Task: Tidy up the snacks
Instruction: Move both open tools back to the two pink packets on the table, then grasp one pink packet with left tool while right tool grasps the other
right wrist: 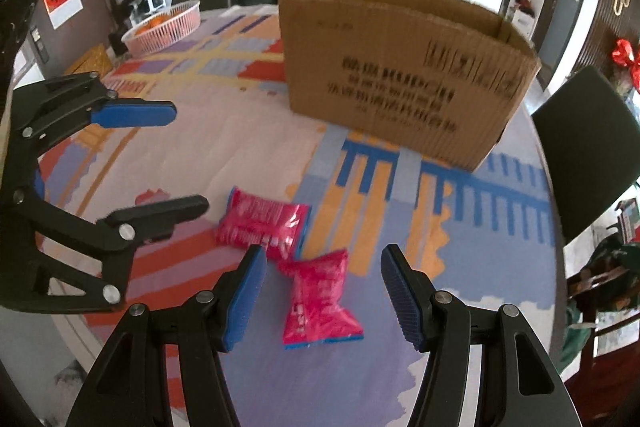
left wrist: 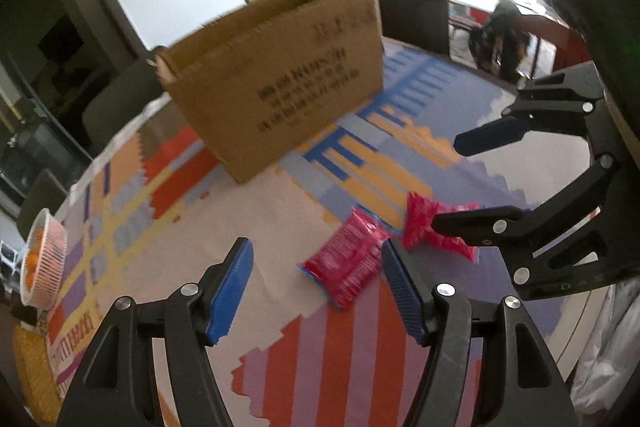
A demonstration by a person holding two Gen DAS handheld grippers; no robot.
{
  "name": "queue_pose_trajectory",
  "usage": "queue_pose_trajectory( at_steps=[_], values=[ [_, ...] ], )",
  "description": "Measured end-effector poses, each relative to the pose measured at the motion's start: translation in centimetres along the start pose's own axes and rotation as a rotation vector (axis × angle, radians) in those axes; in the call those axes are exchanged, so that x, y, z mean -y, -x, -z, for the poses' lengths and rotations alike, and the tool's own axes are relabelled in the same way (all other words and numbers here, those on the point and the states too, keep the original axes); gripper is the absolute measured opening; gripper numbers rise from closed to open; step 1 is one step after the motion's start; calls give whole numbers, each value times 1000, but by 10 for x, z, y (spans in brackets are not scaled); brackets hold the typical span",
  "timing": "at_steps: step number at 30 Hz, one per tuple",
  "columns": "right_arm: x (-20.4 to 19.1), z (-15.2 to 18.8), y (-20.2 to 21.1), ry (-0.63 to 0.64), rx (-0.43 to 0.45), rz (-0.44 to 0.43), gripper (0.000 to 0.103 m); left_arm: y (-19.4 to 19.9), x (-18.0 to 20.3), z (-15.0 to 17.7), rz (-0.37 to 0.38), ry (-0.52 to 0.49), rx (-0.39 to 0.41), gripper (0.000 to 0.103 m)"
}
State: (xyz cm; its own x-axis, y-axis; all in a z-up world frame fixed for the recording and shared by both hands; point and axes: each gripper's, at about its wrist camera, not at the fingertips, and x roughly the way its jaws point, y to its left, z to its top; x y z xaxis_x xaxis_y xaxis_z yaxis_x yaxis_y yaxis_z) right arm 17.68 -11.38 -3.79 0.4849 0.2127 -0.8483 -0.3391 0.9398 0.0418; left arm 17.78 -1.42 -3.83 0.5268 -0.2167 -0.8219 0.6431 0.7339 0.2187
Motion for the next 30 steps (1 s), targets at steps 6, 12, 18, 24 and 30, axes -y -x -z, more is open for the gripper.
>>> queue_pose_trajectory(
  at_steps=[6, 12, 18, 24, 30],
  values=[
    [0, 12, -19, -10, -64, -8, 61, -23, 6, 7, 56, -44, -60, 68],
    [-1, 18, -34, -2, -108, -2, 61, -37, 10, 11, 86, -86, -91, 70],
    [-1, 19, -44, -9, -133, -12, 61, -55, 8, 9, 124, -85, -130, 71],
    [9, 20, -55, -50, -154, -17, 61, -74, 9, 4, 143, -85, -155, 71],
    [19, 19, -61, -84, -157, -20, 58, -85, 8, -1, 166, -55, -163, 71]
  ],
)
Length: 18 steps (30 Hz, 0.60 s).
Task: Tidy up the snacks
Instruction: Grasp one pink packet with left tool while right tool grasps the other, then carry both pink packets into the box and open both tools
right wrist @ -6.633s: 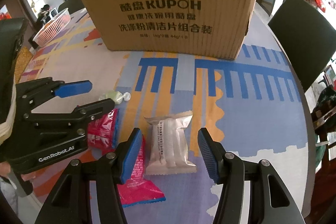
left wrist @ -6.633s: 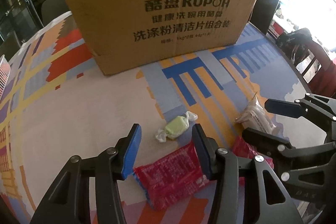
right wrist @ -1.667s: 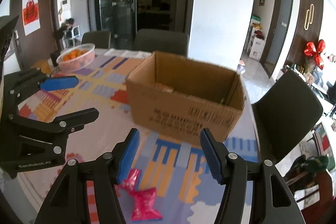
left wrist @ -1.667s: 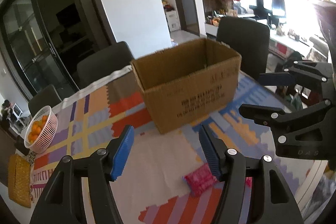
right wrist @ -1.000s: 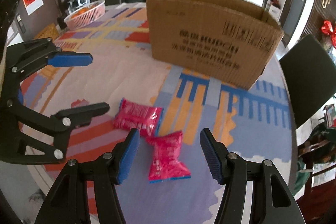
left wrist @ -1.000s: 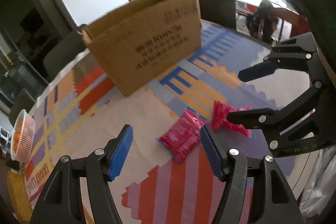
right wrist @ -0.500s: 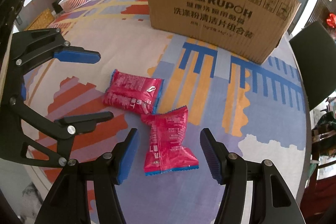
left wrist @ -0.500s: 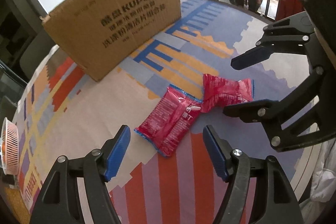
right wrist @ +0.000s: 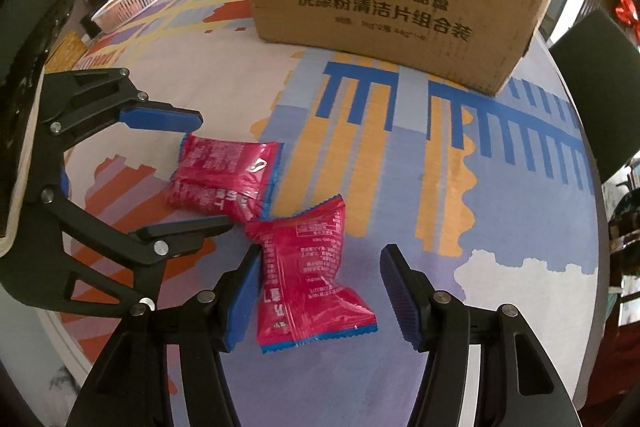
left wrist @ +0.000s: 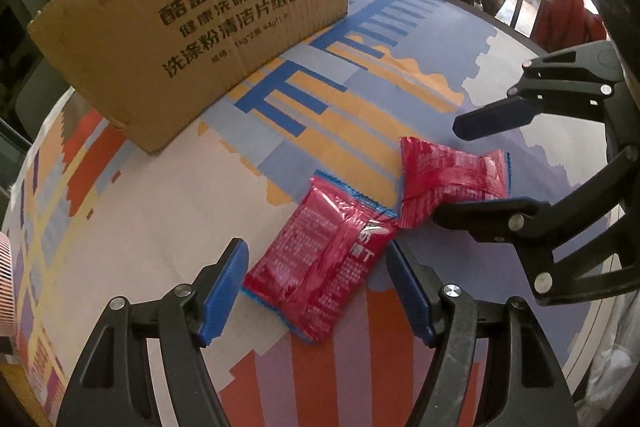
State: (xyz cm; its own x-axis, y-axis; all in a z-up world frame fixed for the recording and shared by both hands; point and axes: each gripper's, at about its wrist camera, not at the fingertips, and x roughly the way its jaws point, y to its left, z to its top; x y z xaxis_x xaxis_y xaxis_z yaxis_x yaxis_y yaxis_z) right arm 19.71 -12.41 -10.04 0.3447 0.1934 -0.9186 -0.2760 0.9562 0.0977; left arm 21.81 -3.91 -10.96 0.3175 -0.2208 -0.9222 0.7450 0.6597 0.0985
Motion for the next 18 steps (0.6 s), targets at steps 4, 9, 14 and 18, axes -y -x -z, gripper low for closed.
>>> queue_pose_trajectory(
  at_steps=[4, 9, 14, 18],
  values=[
    [8, -1, -3, -19, 2, 7, 52, -5, -1, -3, 18, 21, -3, 69],
    [13, 2, -1, -30, 11, 1, 47, -8, -2, -7, 49, 64, -22, 53],
    [10, 6, 1, -16, 26, -15, 41, -8, 0, -7, 61, 122, -33, 43],
    [11, 8, 3, -21, 40, -23, 38, -5, 0, -2, 56, 194, -26, 41]
  ],
)
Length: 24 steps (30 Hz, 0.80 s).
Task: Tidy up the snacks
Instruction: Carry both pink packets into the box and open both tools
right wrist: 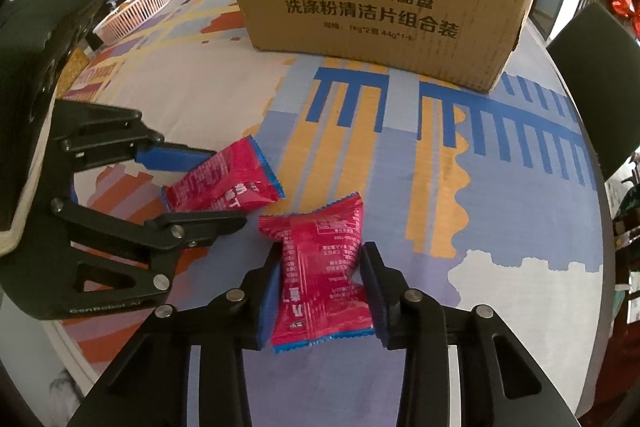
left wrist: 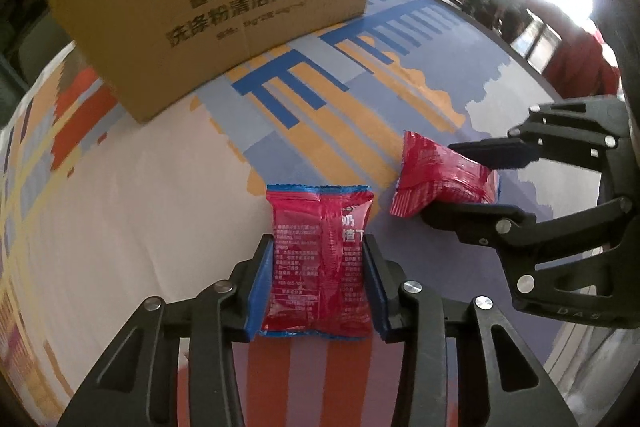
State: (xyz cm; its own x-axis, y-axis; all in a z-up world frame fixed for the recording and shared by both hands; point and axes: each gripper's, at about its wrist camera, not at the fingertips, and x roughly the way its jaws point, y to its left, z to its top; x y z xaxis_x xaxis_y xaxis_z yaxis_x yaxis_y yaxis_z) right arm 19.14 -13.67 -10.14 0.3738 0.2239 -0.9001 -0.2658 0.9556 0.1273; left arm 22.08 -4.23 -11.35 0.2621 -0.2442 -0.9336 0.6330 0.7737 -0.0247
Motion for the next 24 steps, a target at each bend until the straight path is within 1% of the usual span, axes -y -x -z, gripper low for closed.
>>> queue_pose_trajectory(
  at_steps=[4, 9, 12, 15, 21, 24],
  values=[
    [5, 1, 5, -20, 14, -4, 38, 5, -2, 6, -3, 88, 29, 41],
    [10, 2, 16, -28, 46, 4, 38, 19, -5, 12, -9, 202, 90, 41],
    [10, 1, 24, -25, 70, 13, 38, 29, -5, 12, -20, 238, 126, 41],
    [10, -2, 34, -24, 98, 15, 38, 43, -6, 12, -52, 274, 165, 41],
    [10, -11, 54, -26, 164, 31, 38, 71, -7, 6, -93, 304, 247, 41],
    [10, -16, 65, -27, 198, 35, 38, 86, -8, 0, -100, 311, 292, 41]
  ],
)
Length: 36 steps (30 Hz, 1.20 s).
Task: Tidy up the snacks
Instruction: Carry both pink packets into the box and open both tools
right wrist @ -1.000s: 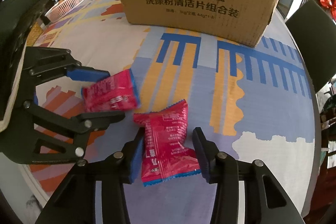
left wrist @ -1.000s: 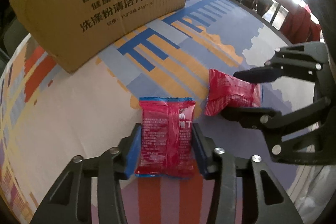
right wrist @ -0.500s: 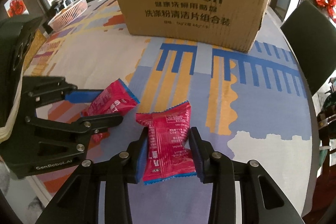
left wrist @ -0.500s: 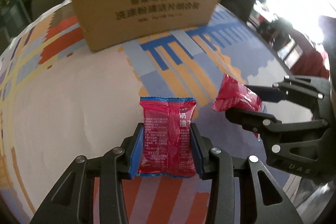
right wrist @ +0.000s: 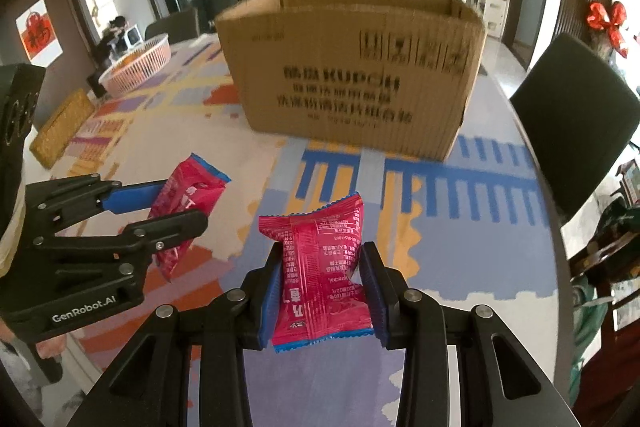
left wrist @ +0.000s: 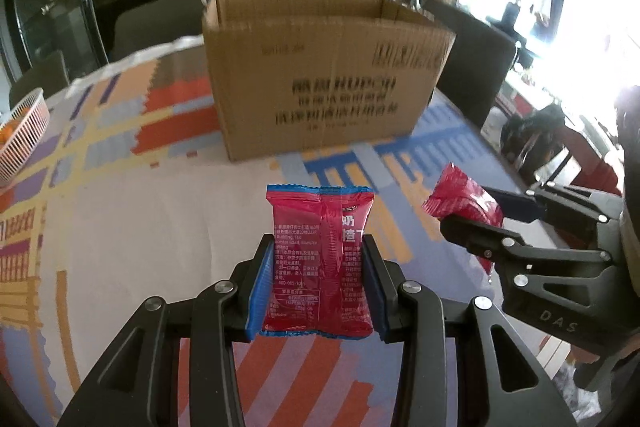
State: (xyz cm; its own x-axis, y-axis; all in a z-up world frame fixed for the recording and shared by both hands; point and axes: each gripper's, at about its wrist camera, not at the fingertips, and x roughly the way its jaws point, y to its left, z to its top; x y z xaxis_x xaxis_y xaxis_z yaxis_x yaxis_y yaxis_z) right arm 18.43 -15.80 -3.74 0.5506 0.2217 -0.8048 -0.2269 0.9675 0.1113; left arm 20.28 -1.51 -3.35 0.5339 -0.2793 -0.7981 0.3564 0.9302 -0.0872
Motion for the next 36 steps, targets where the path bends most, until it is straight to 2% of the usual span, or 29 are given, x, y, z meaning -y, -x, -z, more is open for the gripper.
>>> queue_pose_trajectory(
  at_steps=[7, 20, 29, 36],
  values=[
    [3, -16, 22, -15, 77, 3, 38, 25, 2, -21, 4, 21, 89, 41],
    [16, -59, 52, -43, 215, 21, 38, 47, 5, -60, -23, 22, 194, 41],
    [15, -92, 67, -15, 283, 34, 38, 51, -2, -93, -34, 26, 226, 41],
    [17, -122, 67, -4, 299, 35, 38, 43, -10, -125, -25, 35, 212, 41]
  ],
)
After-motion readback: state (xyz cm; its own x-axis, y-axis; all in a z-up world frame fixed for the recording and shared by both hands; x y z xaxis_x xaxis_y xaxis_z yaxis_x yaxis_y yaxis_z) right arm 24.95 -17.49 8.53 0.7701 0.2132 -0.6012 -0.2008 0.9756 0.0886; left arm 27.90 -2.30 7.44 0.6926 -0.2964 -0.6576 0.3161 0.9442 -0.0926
